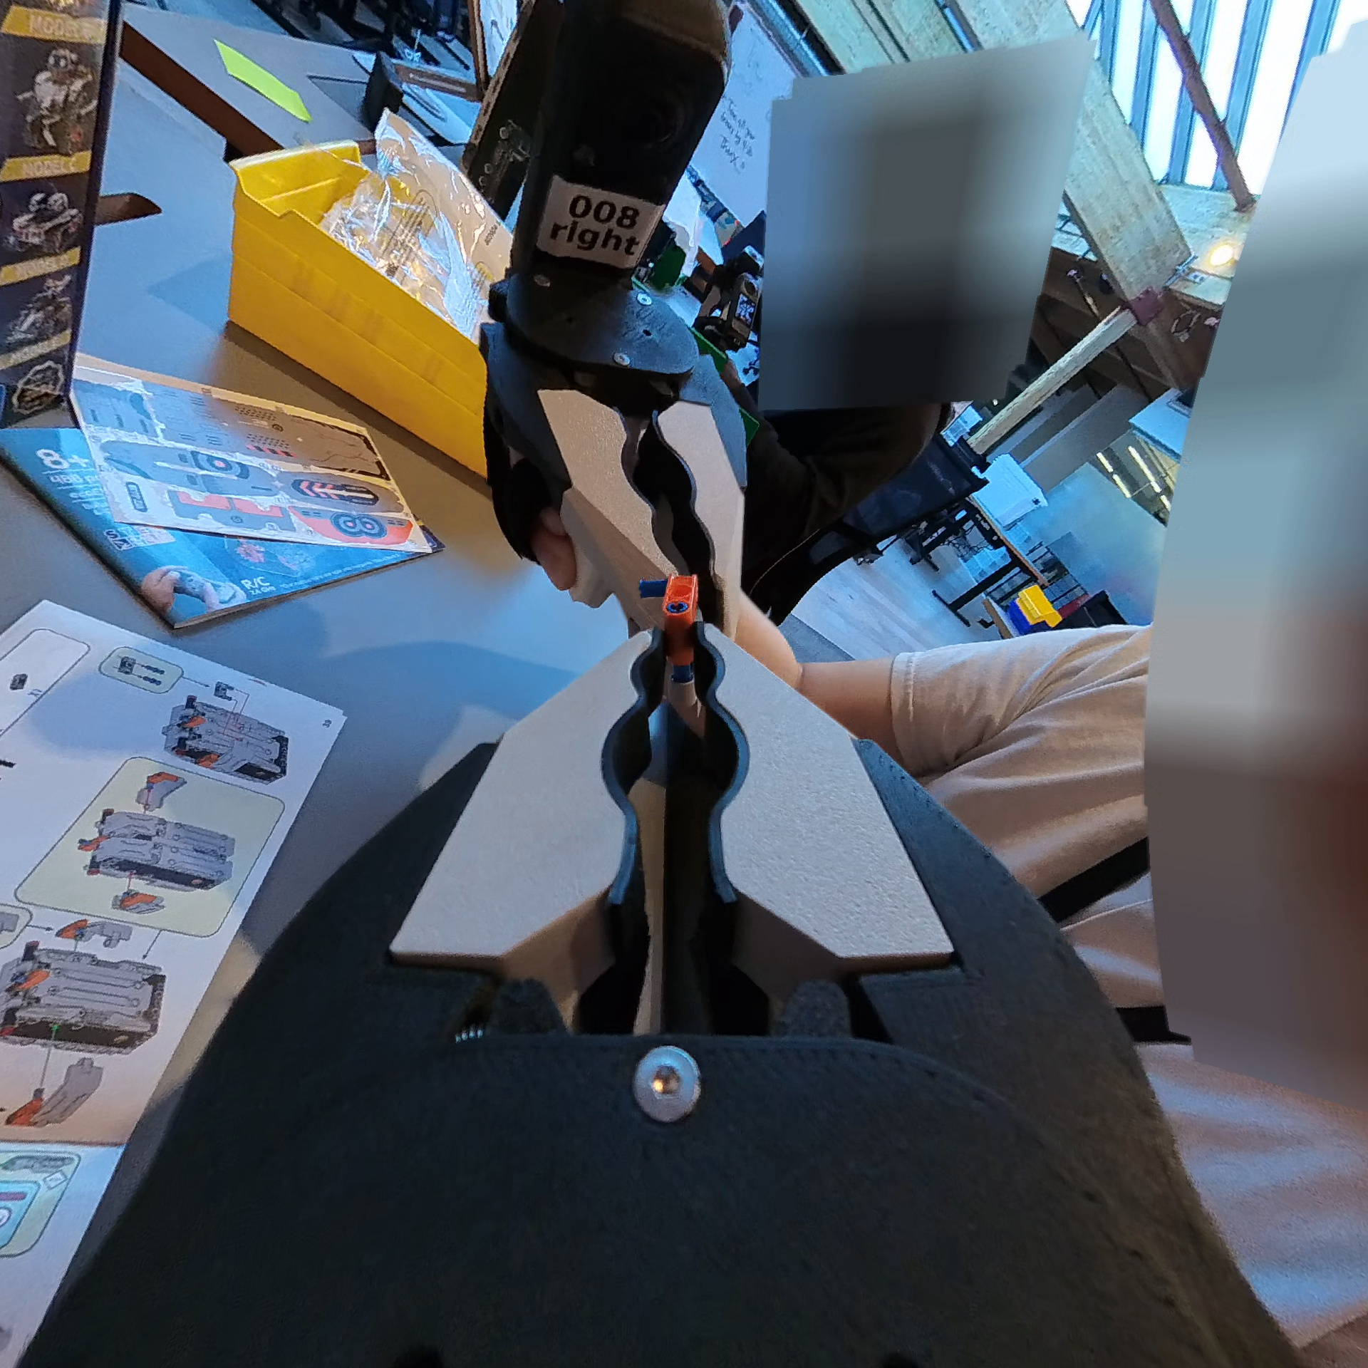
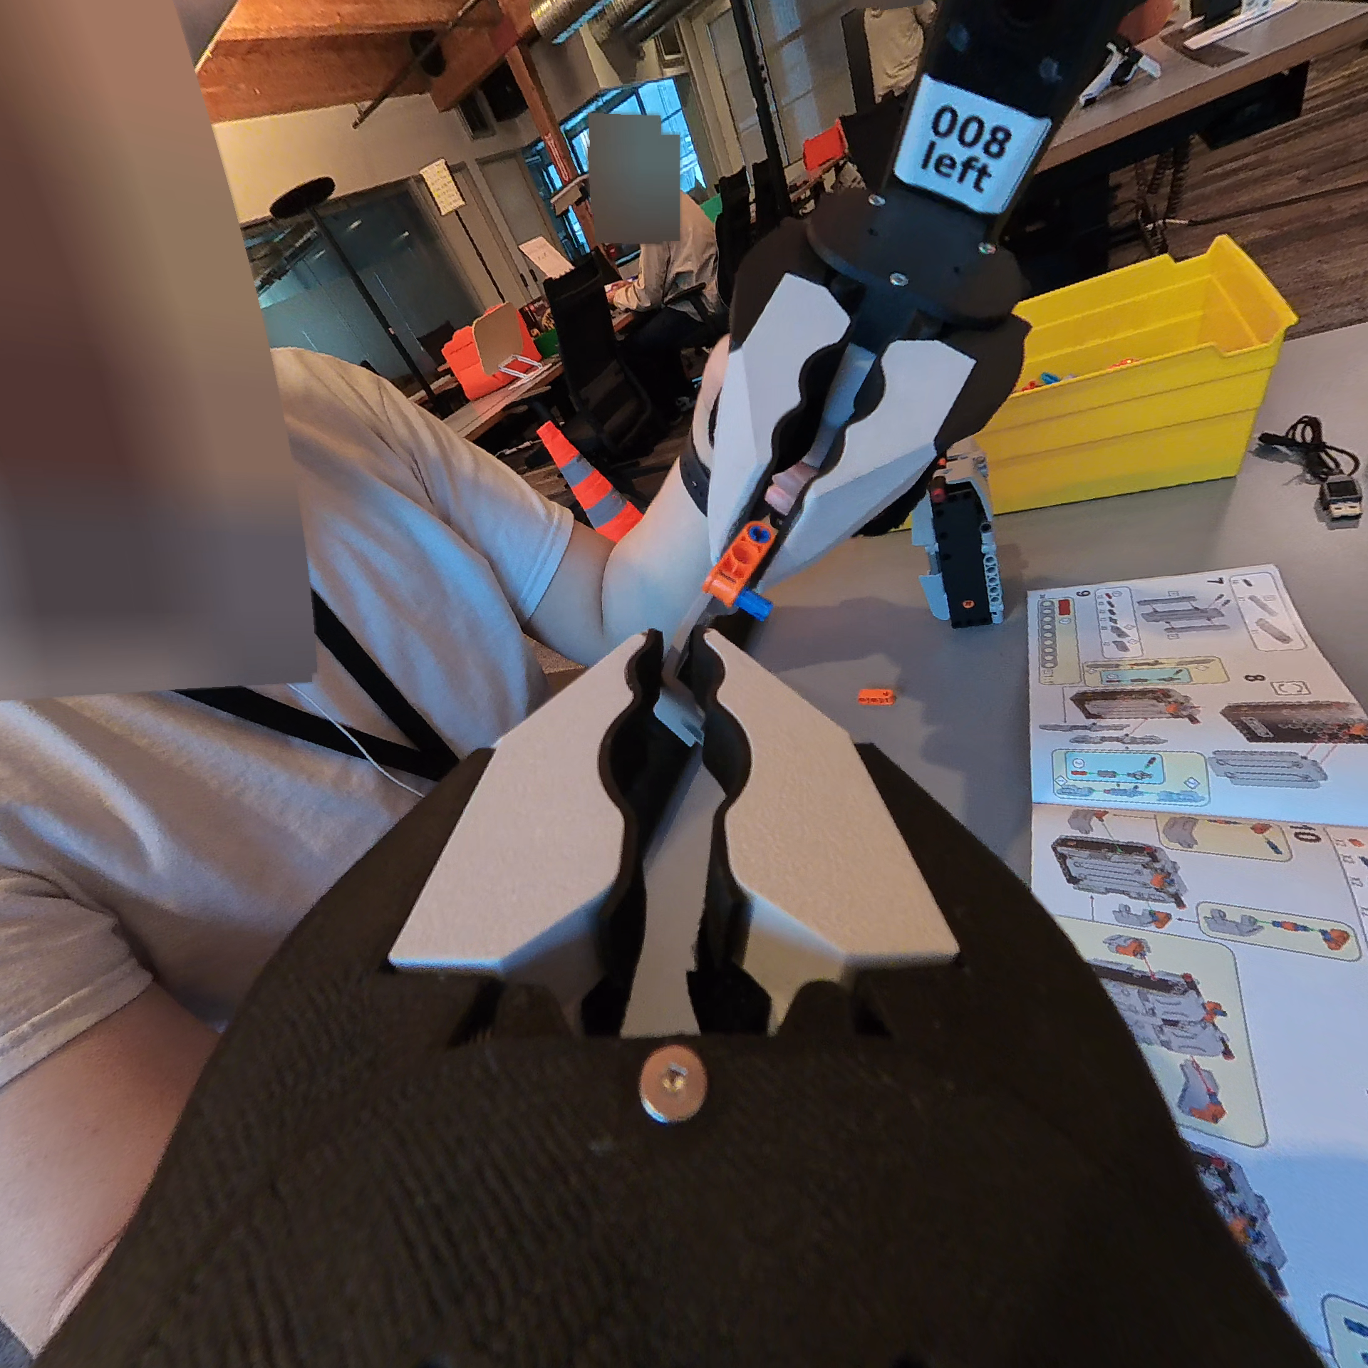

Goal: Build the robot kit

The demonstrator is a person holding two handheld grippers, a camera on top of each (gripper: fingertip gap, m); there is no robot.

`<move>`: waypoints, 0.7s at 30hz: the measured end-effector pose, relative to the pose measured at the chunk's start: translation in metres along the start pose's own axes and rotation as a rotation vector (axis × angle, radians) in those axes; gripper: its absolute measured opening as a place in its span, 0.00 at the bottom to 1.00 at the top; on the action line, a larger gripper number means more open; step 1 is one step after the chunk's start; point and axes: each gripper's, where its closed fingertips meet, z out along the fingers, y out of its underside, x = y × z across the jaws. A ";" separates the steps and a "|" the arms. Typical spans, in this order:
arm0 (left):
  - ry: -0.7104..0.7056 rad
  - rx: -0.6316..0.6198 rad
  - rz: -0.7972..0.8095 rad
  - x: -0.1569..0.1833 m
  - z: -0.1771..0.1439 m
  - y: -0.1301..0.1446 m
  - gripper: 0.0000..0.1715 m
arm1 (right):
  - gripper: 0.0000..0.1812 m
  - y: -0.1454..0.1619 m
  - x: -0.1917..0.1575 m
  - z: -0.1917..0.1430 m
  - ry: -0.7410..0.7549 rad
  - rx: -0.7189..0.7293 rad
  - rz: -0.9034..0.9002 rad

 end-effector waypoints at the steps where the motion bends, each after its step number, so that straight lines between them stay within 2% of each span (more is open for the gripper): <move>1: -0.015 -0.010 0.000 -0.002 0.000 0.002 0.03 | 0.03 0.002 0.002 0.000 0.008 -0.009 0.002; 7: -0.032 -0.073 -0.003 -0.011 -0.001 0.014 0.03 | 0.03 0.012 0.008 0.005 0.031 -0.060 0.003; 11: -0.003 -0.017 -0.030 -0.016 -0.004 0.007 0.03 | 0.03 0.006 0.015 0.001 0.027 0.010 0.017; 21: -0.031 0.106 0.050 -0.018 -0.014 -0.016 0.03 | 0.03 -0.016 0.025 -0.003 0.111 0.132 -0.086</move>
